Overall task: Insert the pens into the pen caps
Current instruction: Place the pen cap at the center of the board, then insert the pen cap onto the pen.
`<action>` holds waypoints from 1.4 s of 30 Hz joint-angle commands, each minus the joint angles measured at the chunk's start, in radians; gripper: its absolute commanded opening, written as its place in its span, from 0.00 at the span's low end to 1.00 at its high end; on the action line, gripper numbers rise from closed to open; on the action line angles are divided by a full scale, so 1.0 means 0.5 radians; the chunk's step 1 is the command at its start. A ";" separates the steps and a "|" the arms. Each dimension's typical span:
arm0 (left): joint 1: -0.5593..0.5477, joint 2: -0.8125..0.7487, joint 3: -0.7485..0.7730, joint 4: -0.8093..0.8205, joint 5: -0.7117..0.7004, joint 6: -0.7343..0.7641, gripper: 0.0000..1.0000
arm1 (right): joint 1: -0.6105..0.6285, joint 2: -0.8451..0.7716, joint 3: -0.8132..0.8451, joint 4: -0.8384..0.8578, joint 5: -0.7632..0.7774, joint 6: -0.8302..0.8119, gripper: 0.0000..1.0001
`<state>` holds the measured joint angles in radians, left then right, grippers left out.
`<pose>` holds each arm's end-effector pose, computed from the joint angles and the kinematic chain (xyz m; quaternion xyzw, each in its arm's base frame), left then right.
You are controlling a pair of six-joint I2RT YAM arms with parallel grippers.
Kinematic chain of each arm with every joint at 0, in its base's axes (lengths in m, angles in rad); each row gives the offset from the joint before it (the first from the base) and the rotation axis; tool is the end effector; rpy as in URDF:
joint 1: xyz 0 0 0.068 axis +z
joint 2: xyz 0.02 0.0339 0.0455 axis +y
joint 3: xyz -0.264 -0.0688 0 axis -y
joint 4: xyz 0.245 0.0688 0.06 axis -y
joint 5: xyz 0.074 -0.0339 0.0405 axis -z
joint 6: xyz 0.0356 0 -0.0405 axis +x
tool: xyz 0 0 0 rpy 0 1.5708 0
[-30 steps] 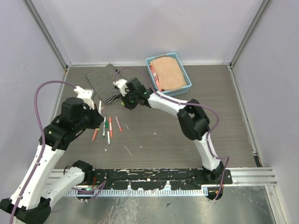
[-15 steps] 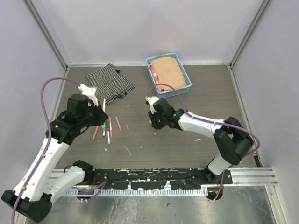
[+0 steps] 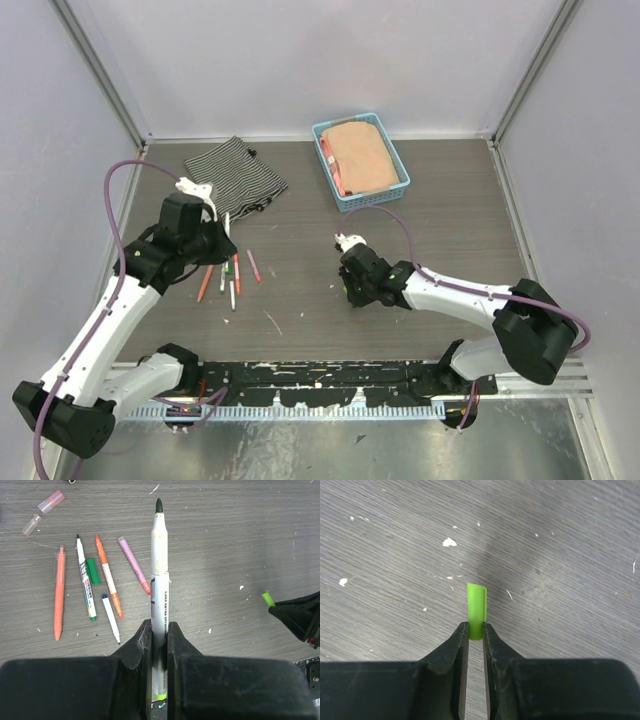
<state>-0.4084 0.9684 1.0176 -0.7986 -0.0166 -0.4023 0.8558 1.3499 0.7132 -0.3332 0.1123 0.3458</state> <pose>0.1768 -0.0759 0.3284 -0.0005 0.9168 -0.1504 0.3699 0.1713 0.1912 0.1834 -0.2245 0.9270 0.1228 0.2740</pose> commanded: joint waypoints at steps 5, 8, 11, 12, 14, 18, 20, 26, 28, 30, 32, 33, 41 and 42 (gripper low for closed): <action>0.007 0.055 0.104 0.029 -0.015 -0.011 0.00 | 0.038 0.051 -0.006 -0.048 0.106 0.109 0.20; 0.006 0.038 0.079 0.074 0.077 0.034 0.00 | 0.043 0.104 -0.006 -0.047 0.078 0.109 0.21; 0.007 0.003 0.036 0.132 0.064 0.047 0.00 | 0.046 0.152 0.003 -0.051 0.039 0.106 0.21; 0.007 -0.015 0.004 0.157 0.037 0.047 0.00 | 0.046 0.162 0.004 -0.054 0.030 0.106 0.22; 0.005 -0.056 -0.043 0.186 -0.031 0.045 0.00 | 0.048 0.169 0.011 -0.067 0.021 0.103 0.26; 0.007 -0.157 -0.141 0.270 -0.065 0.036 0.00 | 0.049 0.158 0.024 -0.102 0.018 0.092 0.41; 0.006 -0.177 -0.166 0.292 -0.061 0.034 0.00 | 0.049 0.147 0.041 -0.128 0.027 0.077 0.45; 0.005 -0.057 -0.112 0.184 -0.012 0.057 0.00 | 0.046 0.133 0.142 -0.206 0.059 0.017 0.48; 0.006 0.009 -0.071 0.118 -0.009 0.054 0.00 | 0.046 0.158 0.210 -0.227 0.044 -0.020 0.48; 0.007 0.065 -0.034 0.037 -0.092 0.042 0.00 | 0.040 0.192 0.260 -0.245 0.041 -0.056 0.48; 0.007 0.117 -0.012 -0.038 -0.168 0.058 0.00 | 0.001 0.226 0.296 -0.255 -0.013 -0.098 0.48; 0.006 0.135 -0.009 -0.043 -0.179 0.069 0.00 | -0.025 0.239 0.310 -0.258 -0.041 -0.113 0.48; 0.007 0.226 0.087 -0.186 -0.356 -0.148 0.00 | -0.067 0.328 0.351 -0.275 -0.083 -0.158 0.48; 0.007 0.233 0.090 -0.182 -0.350 -0.148 0.00 | -0.067 0.338 0.349 -0.275 -0.073 -0.158 0.48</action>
<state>-0.4084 1.0794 1.0088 -0.8612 -0.1253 -0.4152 0.8207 1.5055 0.8490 -0.4583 0.0837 0.2886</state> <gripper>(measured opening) 0.145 0.481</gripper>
